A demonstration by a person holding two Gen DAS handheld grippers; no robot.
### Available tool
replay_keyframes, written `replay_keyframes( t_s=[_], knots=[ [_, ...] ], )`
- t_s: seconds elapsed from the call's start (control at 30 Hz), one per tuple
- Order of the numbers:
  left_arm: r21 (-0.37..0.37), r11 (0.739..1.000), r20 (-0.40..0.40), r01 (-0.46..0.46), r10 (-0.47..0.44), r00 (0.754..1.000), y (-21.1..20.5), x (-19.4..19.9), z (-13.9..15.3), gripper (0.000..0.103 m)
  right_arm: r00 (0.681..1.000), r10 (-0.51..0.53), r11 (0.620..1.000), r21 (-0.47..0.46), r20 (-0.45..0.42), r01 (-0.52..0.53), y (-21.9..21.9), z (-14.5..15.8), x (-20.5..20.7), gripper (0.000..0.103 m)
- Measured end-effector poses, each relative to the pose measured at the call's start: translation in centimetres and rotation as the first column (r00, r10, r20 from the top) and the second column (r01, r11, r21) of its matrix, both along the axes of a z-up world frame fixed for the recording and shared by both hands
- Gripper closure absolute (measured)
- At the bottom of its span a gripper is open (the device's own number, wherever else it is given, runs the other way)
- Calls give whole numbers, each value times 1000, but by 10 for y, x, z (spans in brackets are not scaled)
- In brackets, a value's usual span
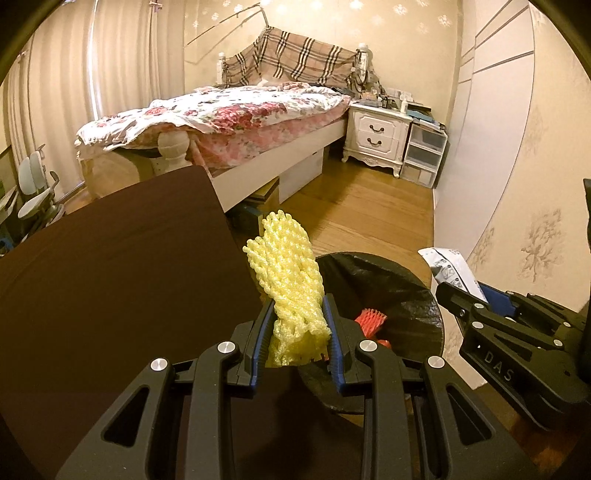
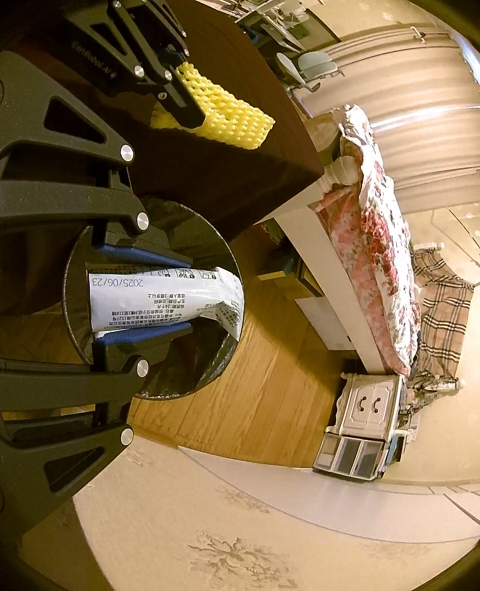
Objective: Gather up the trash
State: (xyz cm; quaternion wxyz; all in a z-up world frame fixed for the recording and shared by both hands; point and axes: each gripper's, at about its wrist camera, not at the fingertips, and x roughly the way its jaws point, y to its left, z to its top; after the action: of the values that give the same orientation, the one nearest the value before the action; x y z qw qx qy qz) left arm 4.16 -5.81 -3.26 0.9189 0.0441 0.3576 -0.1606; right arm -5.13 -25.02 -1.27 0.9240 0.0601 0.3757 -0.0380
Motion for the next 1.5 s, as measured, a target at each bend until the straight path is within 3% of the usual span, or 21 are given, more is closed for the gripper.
replay_keyframes(
  t_s=[0.6, 0.7, 0.77, 0.97, 1.5],
  knots=[
    [34, 999, -31, 26, -25, 999, -23, 12, -10, 74, 1000, -20, 1000, 22, -21, 20, -17, -12, 14, 72],
    [33, 999, -37, 28, -26, 999, -23, 13, -10, 68, 999, -28, 999, 17, -22, 28, -18, -14, 14, 60],
    [32, 999, -35, 21, -20, 999, -22, 12, -10, 57, 999, -36, 999, 14, -18, 36, -19, -14, 14, 59],
    [32, 999, -15, 10, -9, 1000, -21, 8, -7, 38, 998, -56, 998, 5, -9, 56, -22, -11, 11, 50],
    [34, 998, 24, -50, 49, 999, -6, -1, 3, 28, 996, -84, 996, -32, 39, 86, -17, 6, -3, 25]
  ],
)
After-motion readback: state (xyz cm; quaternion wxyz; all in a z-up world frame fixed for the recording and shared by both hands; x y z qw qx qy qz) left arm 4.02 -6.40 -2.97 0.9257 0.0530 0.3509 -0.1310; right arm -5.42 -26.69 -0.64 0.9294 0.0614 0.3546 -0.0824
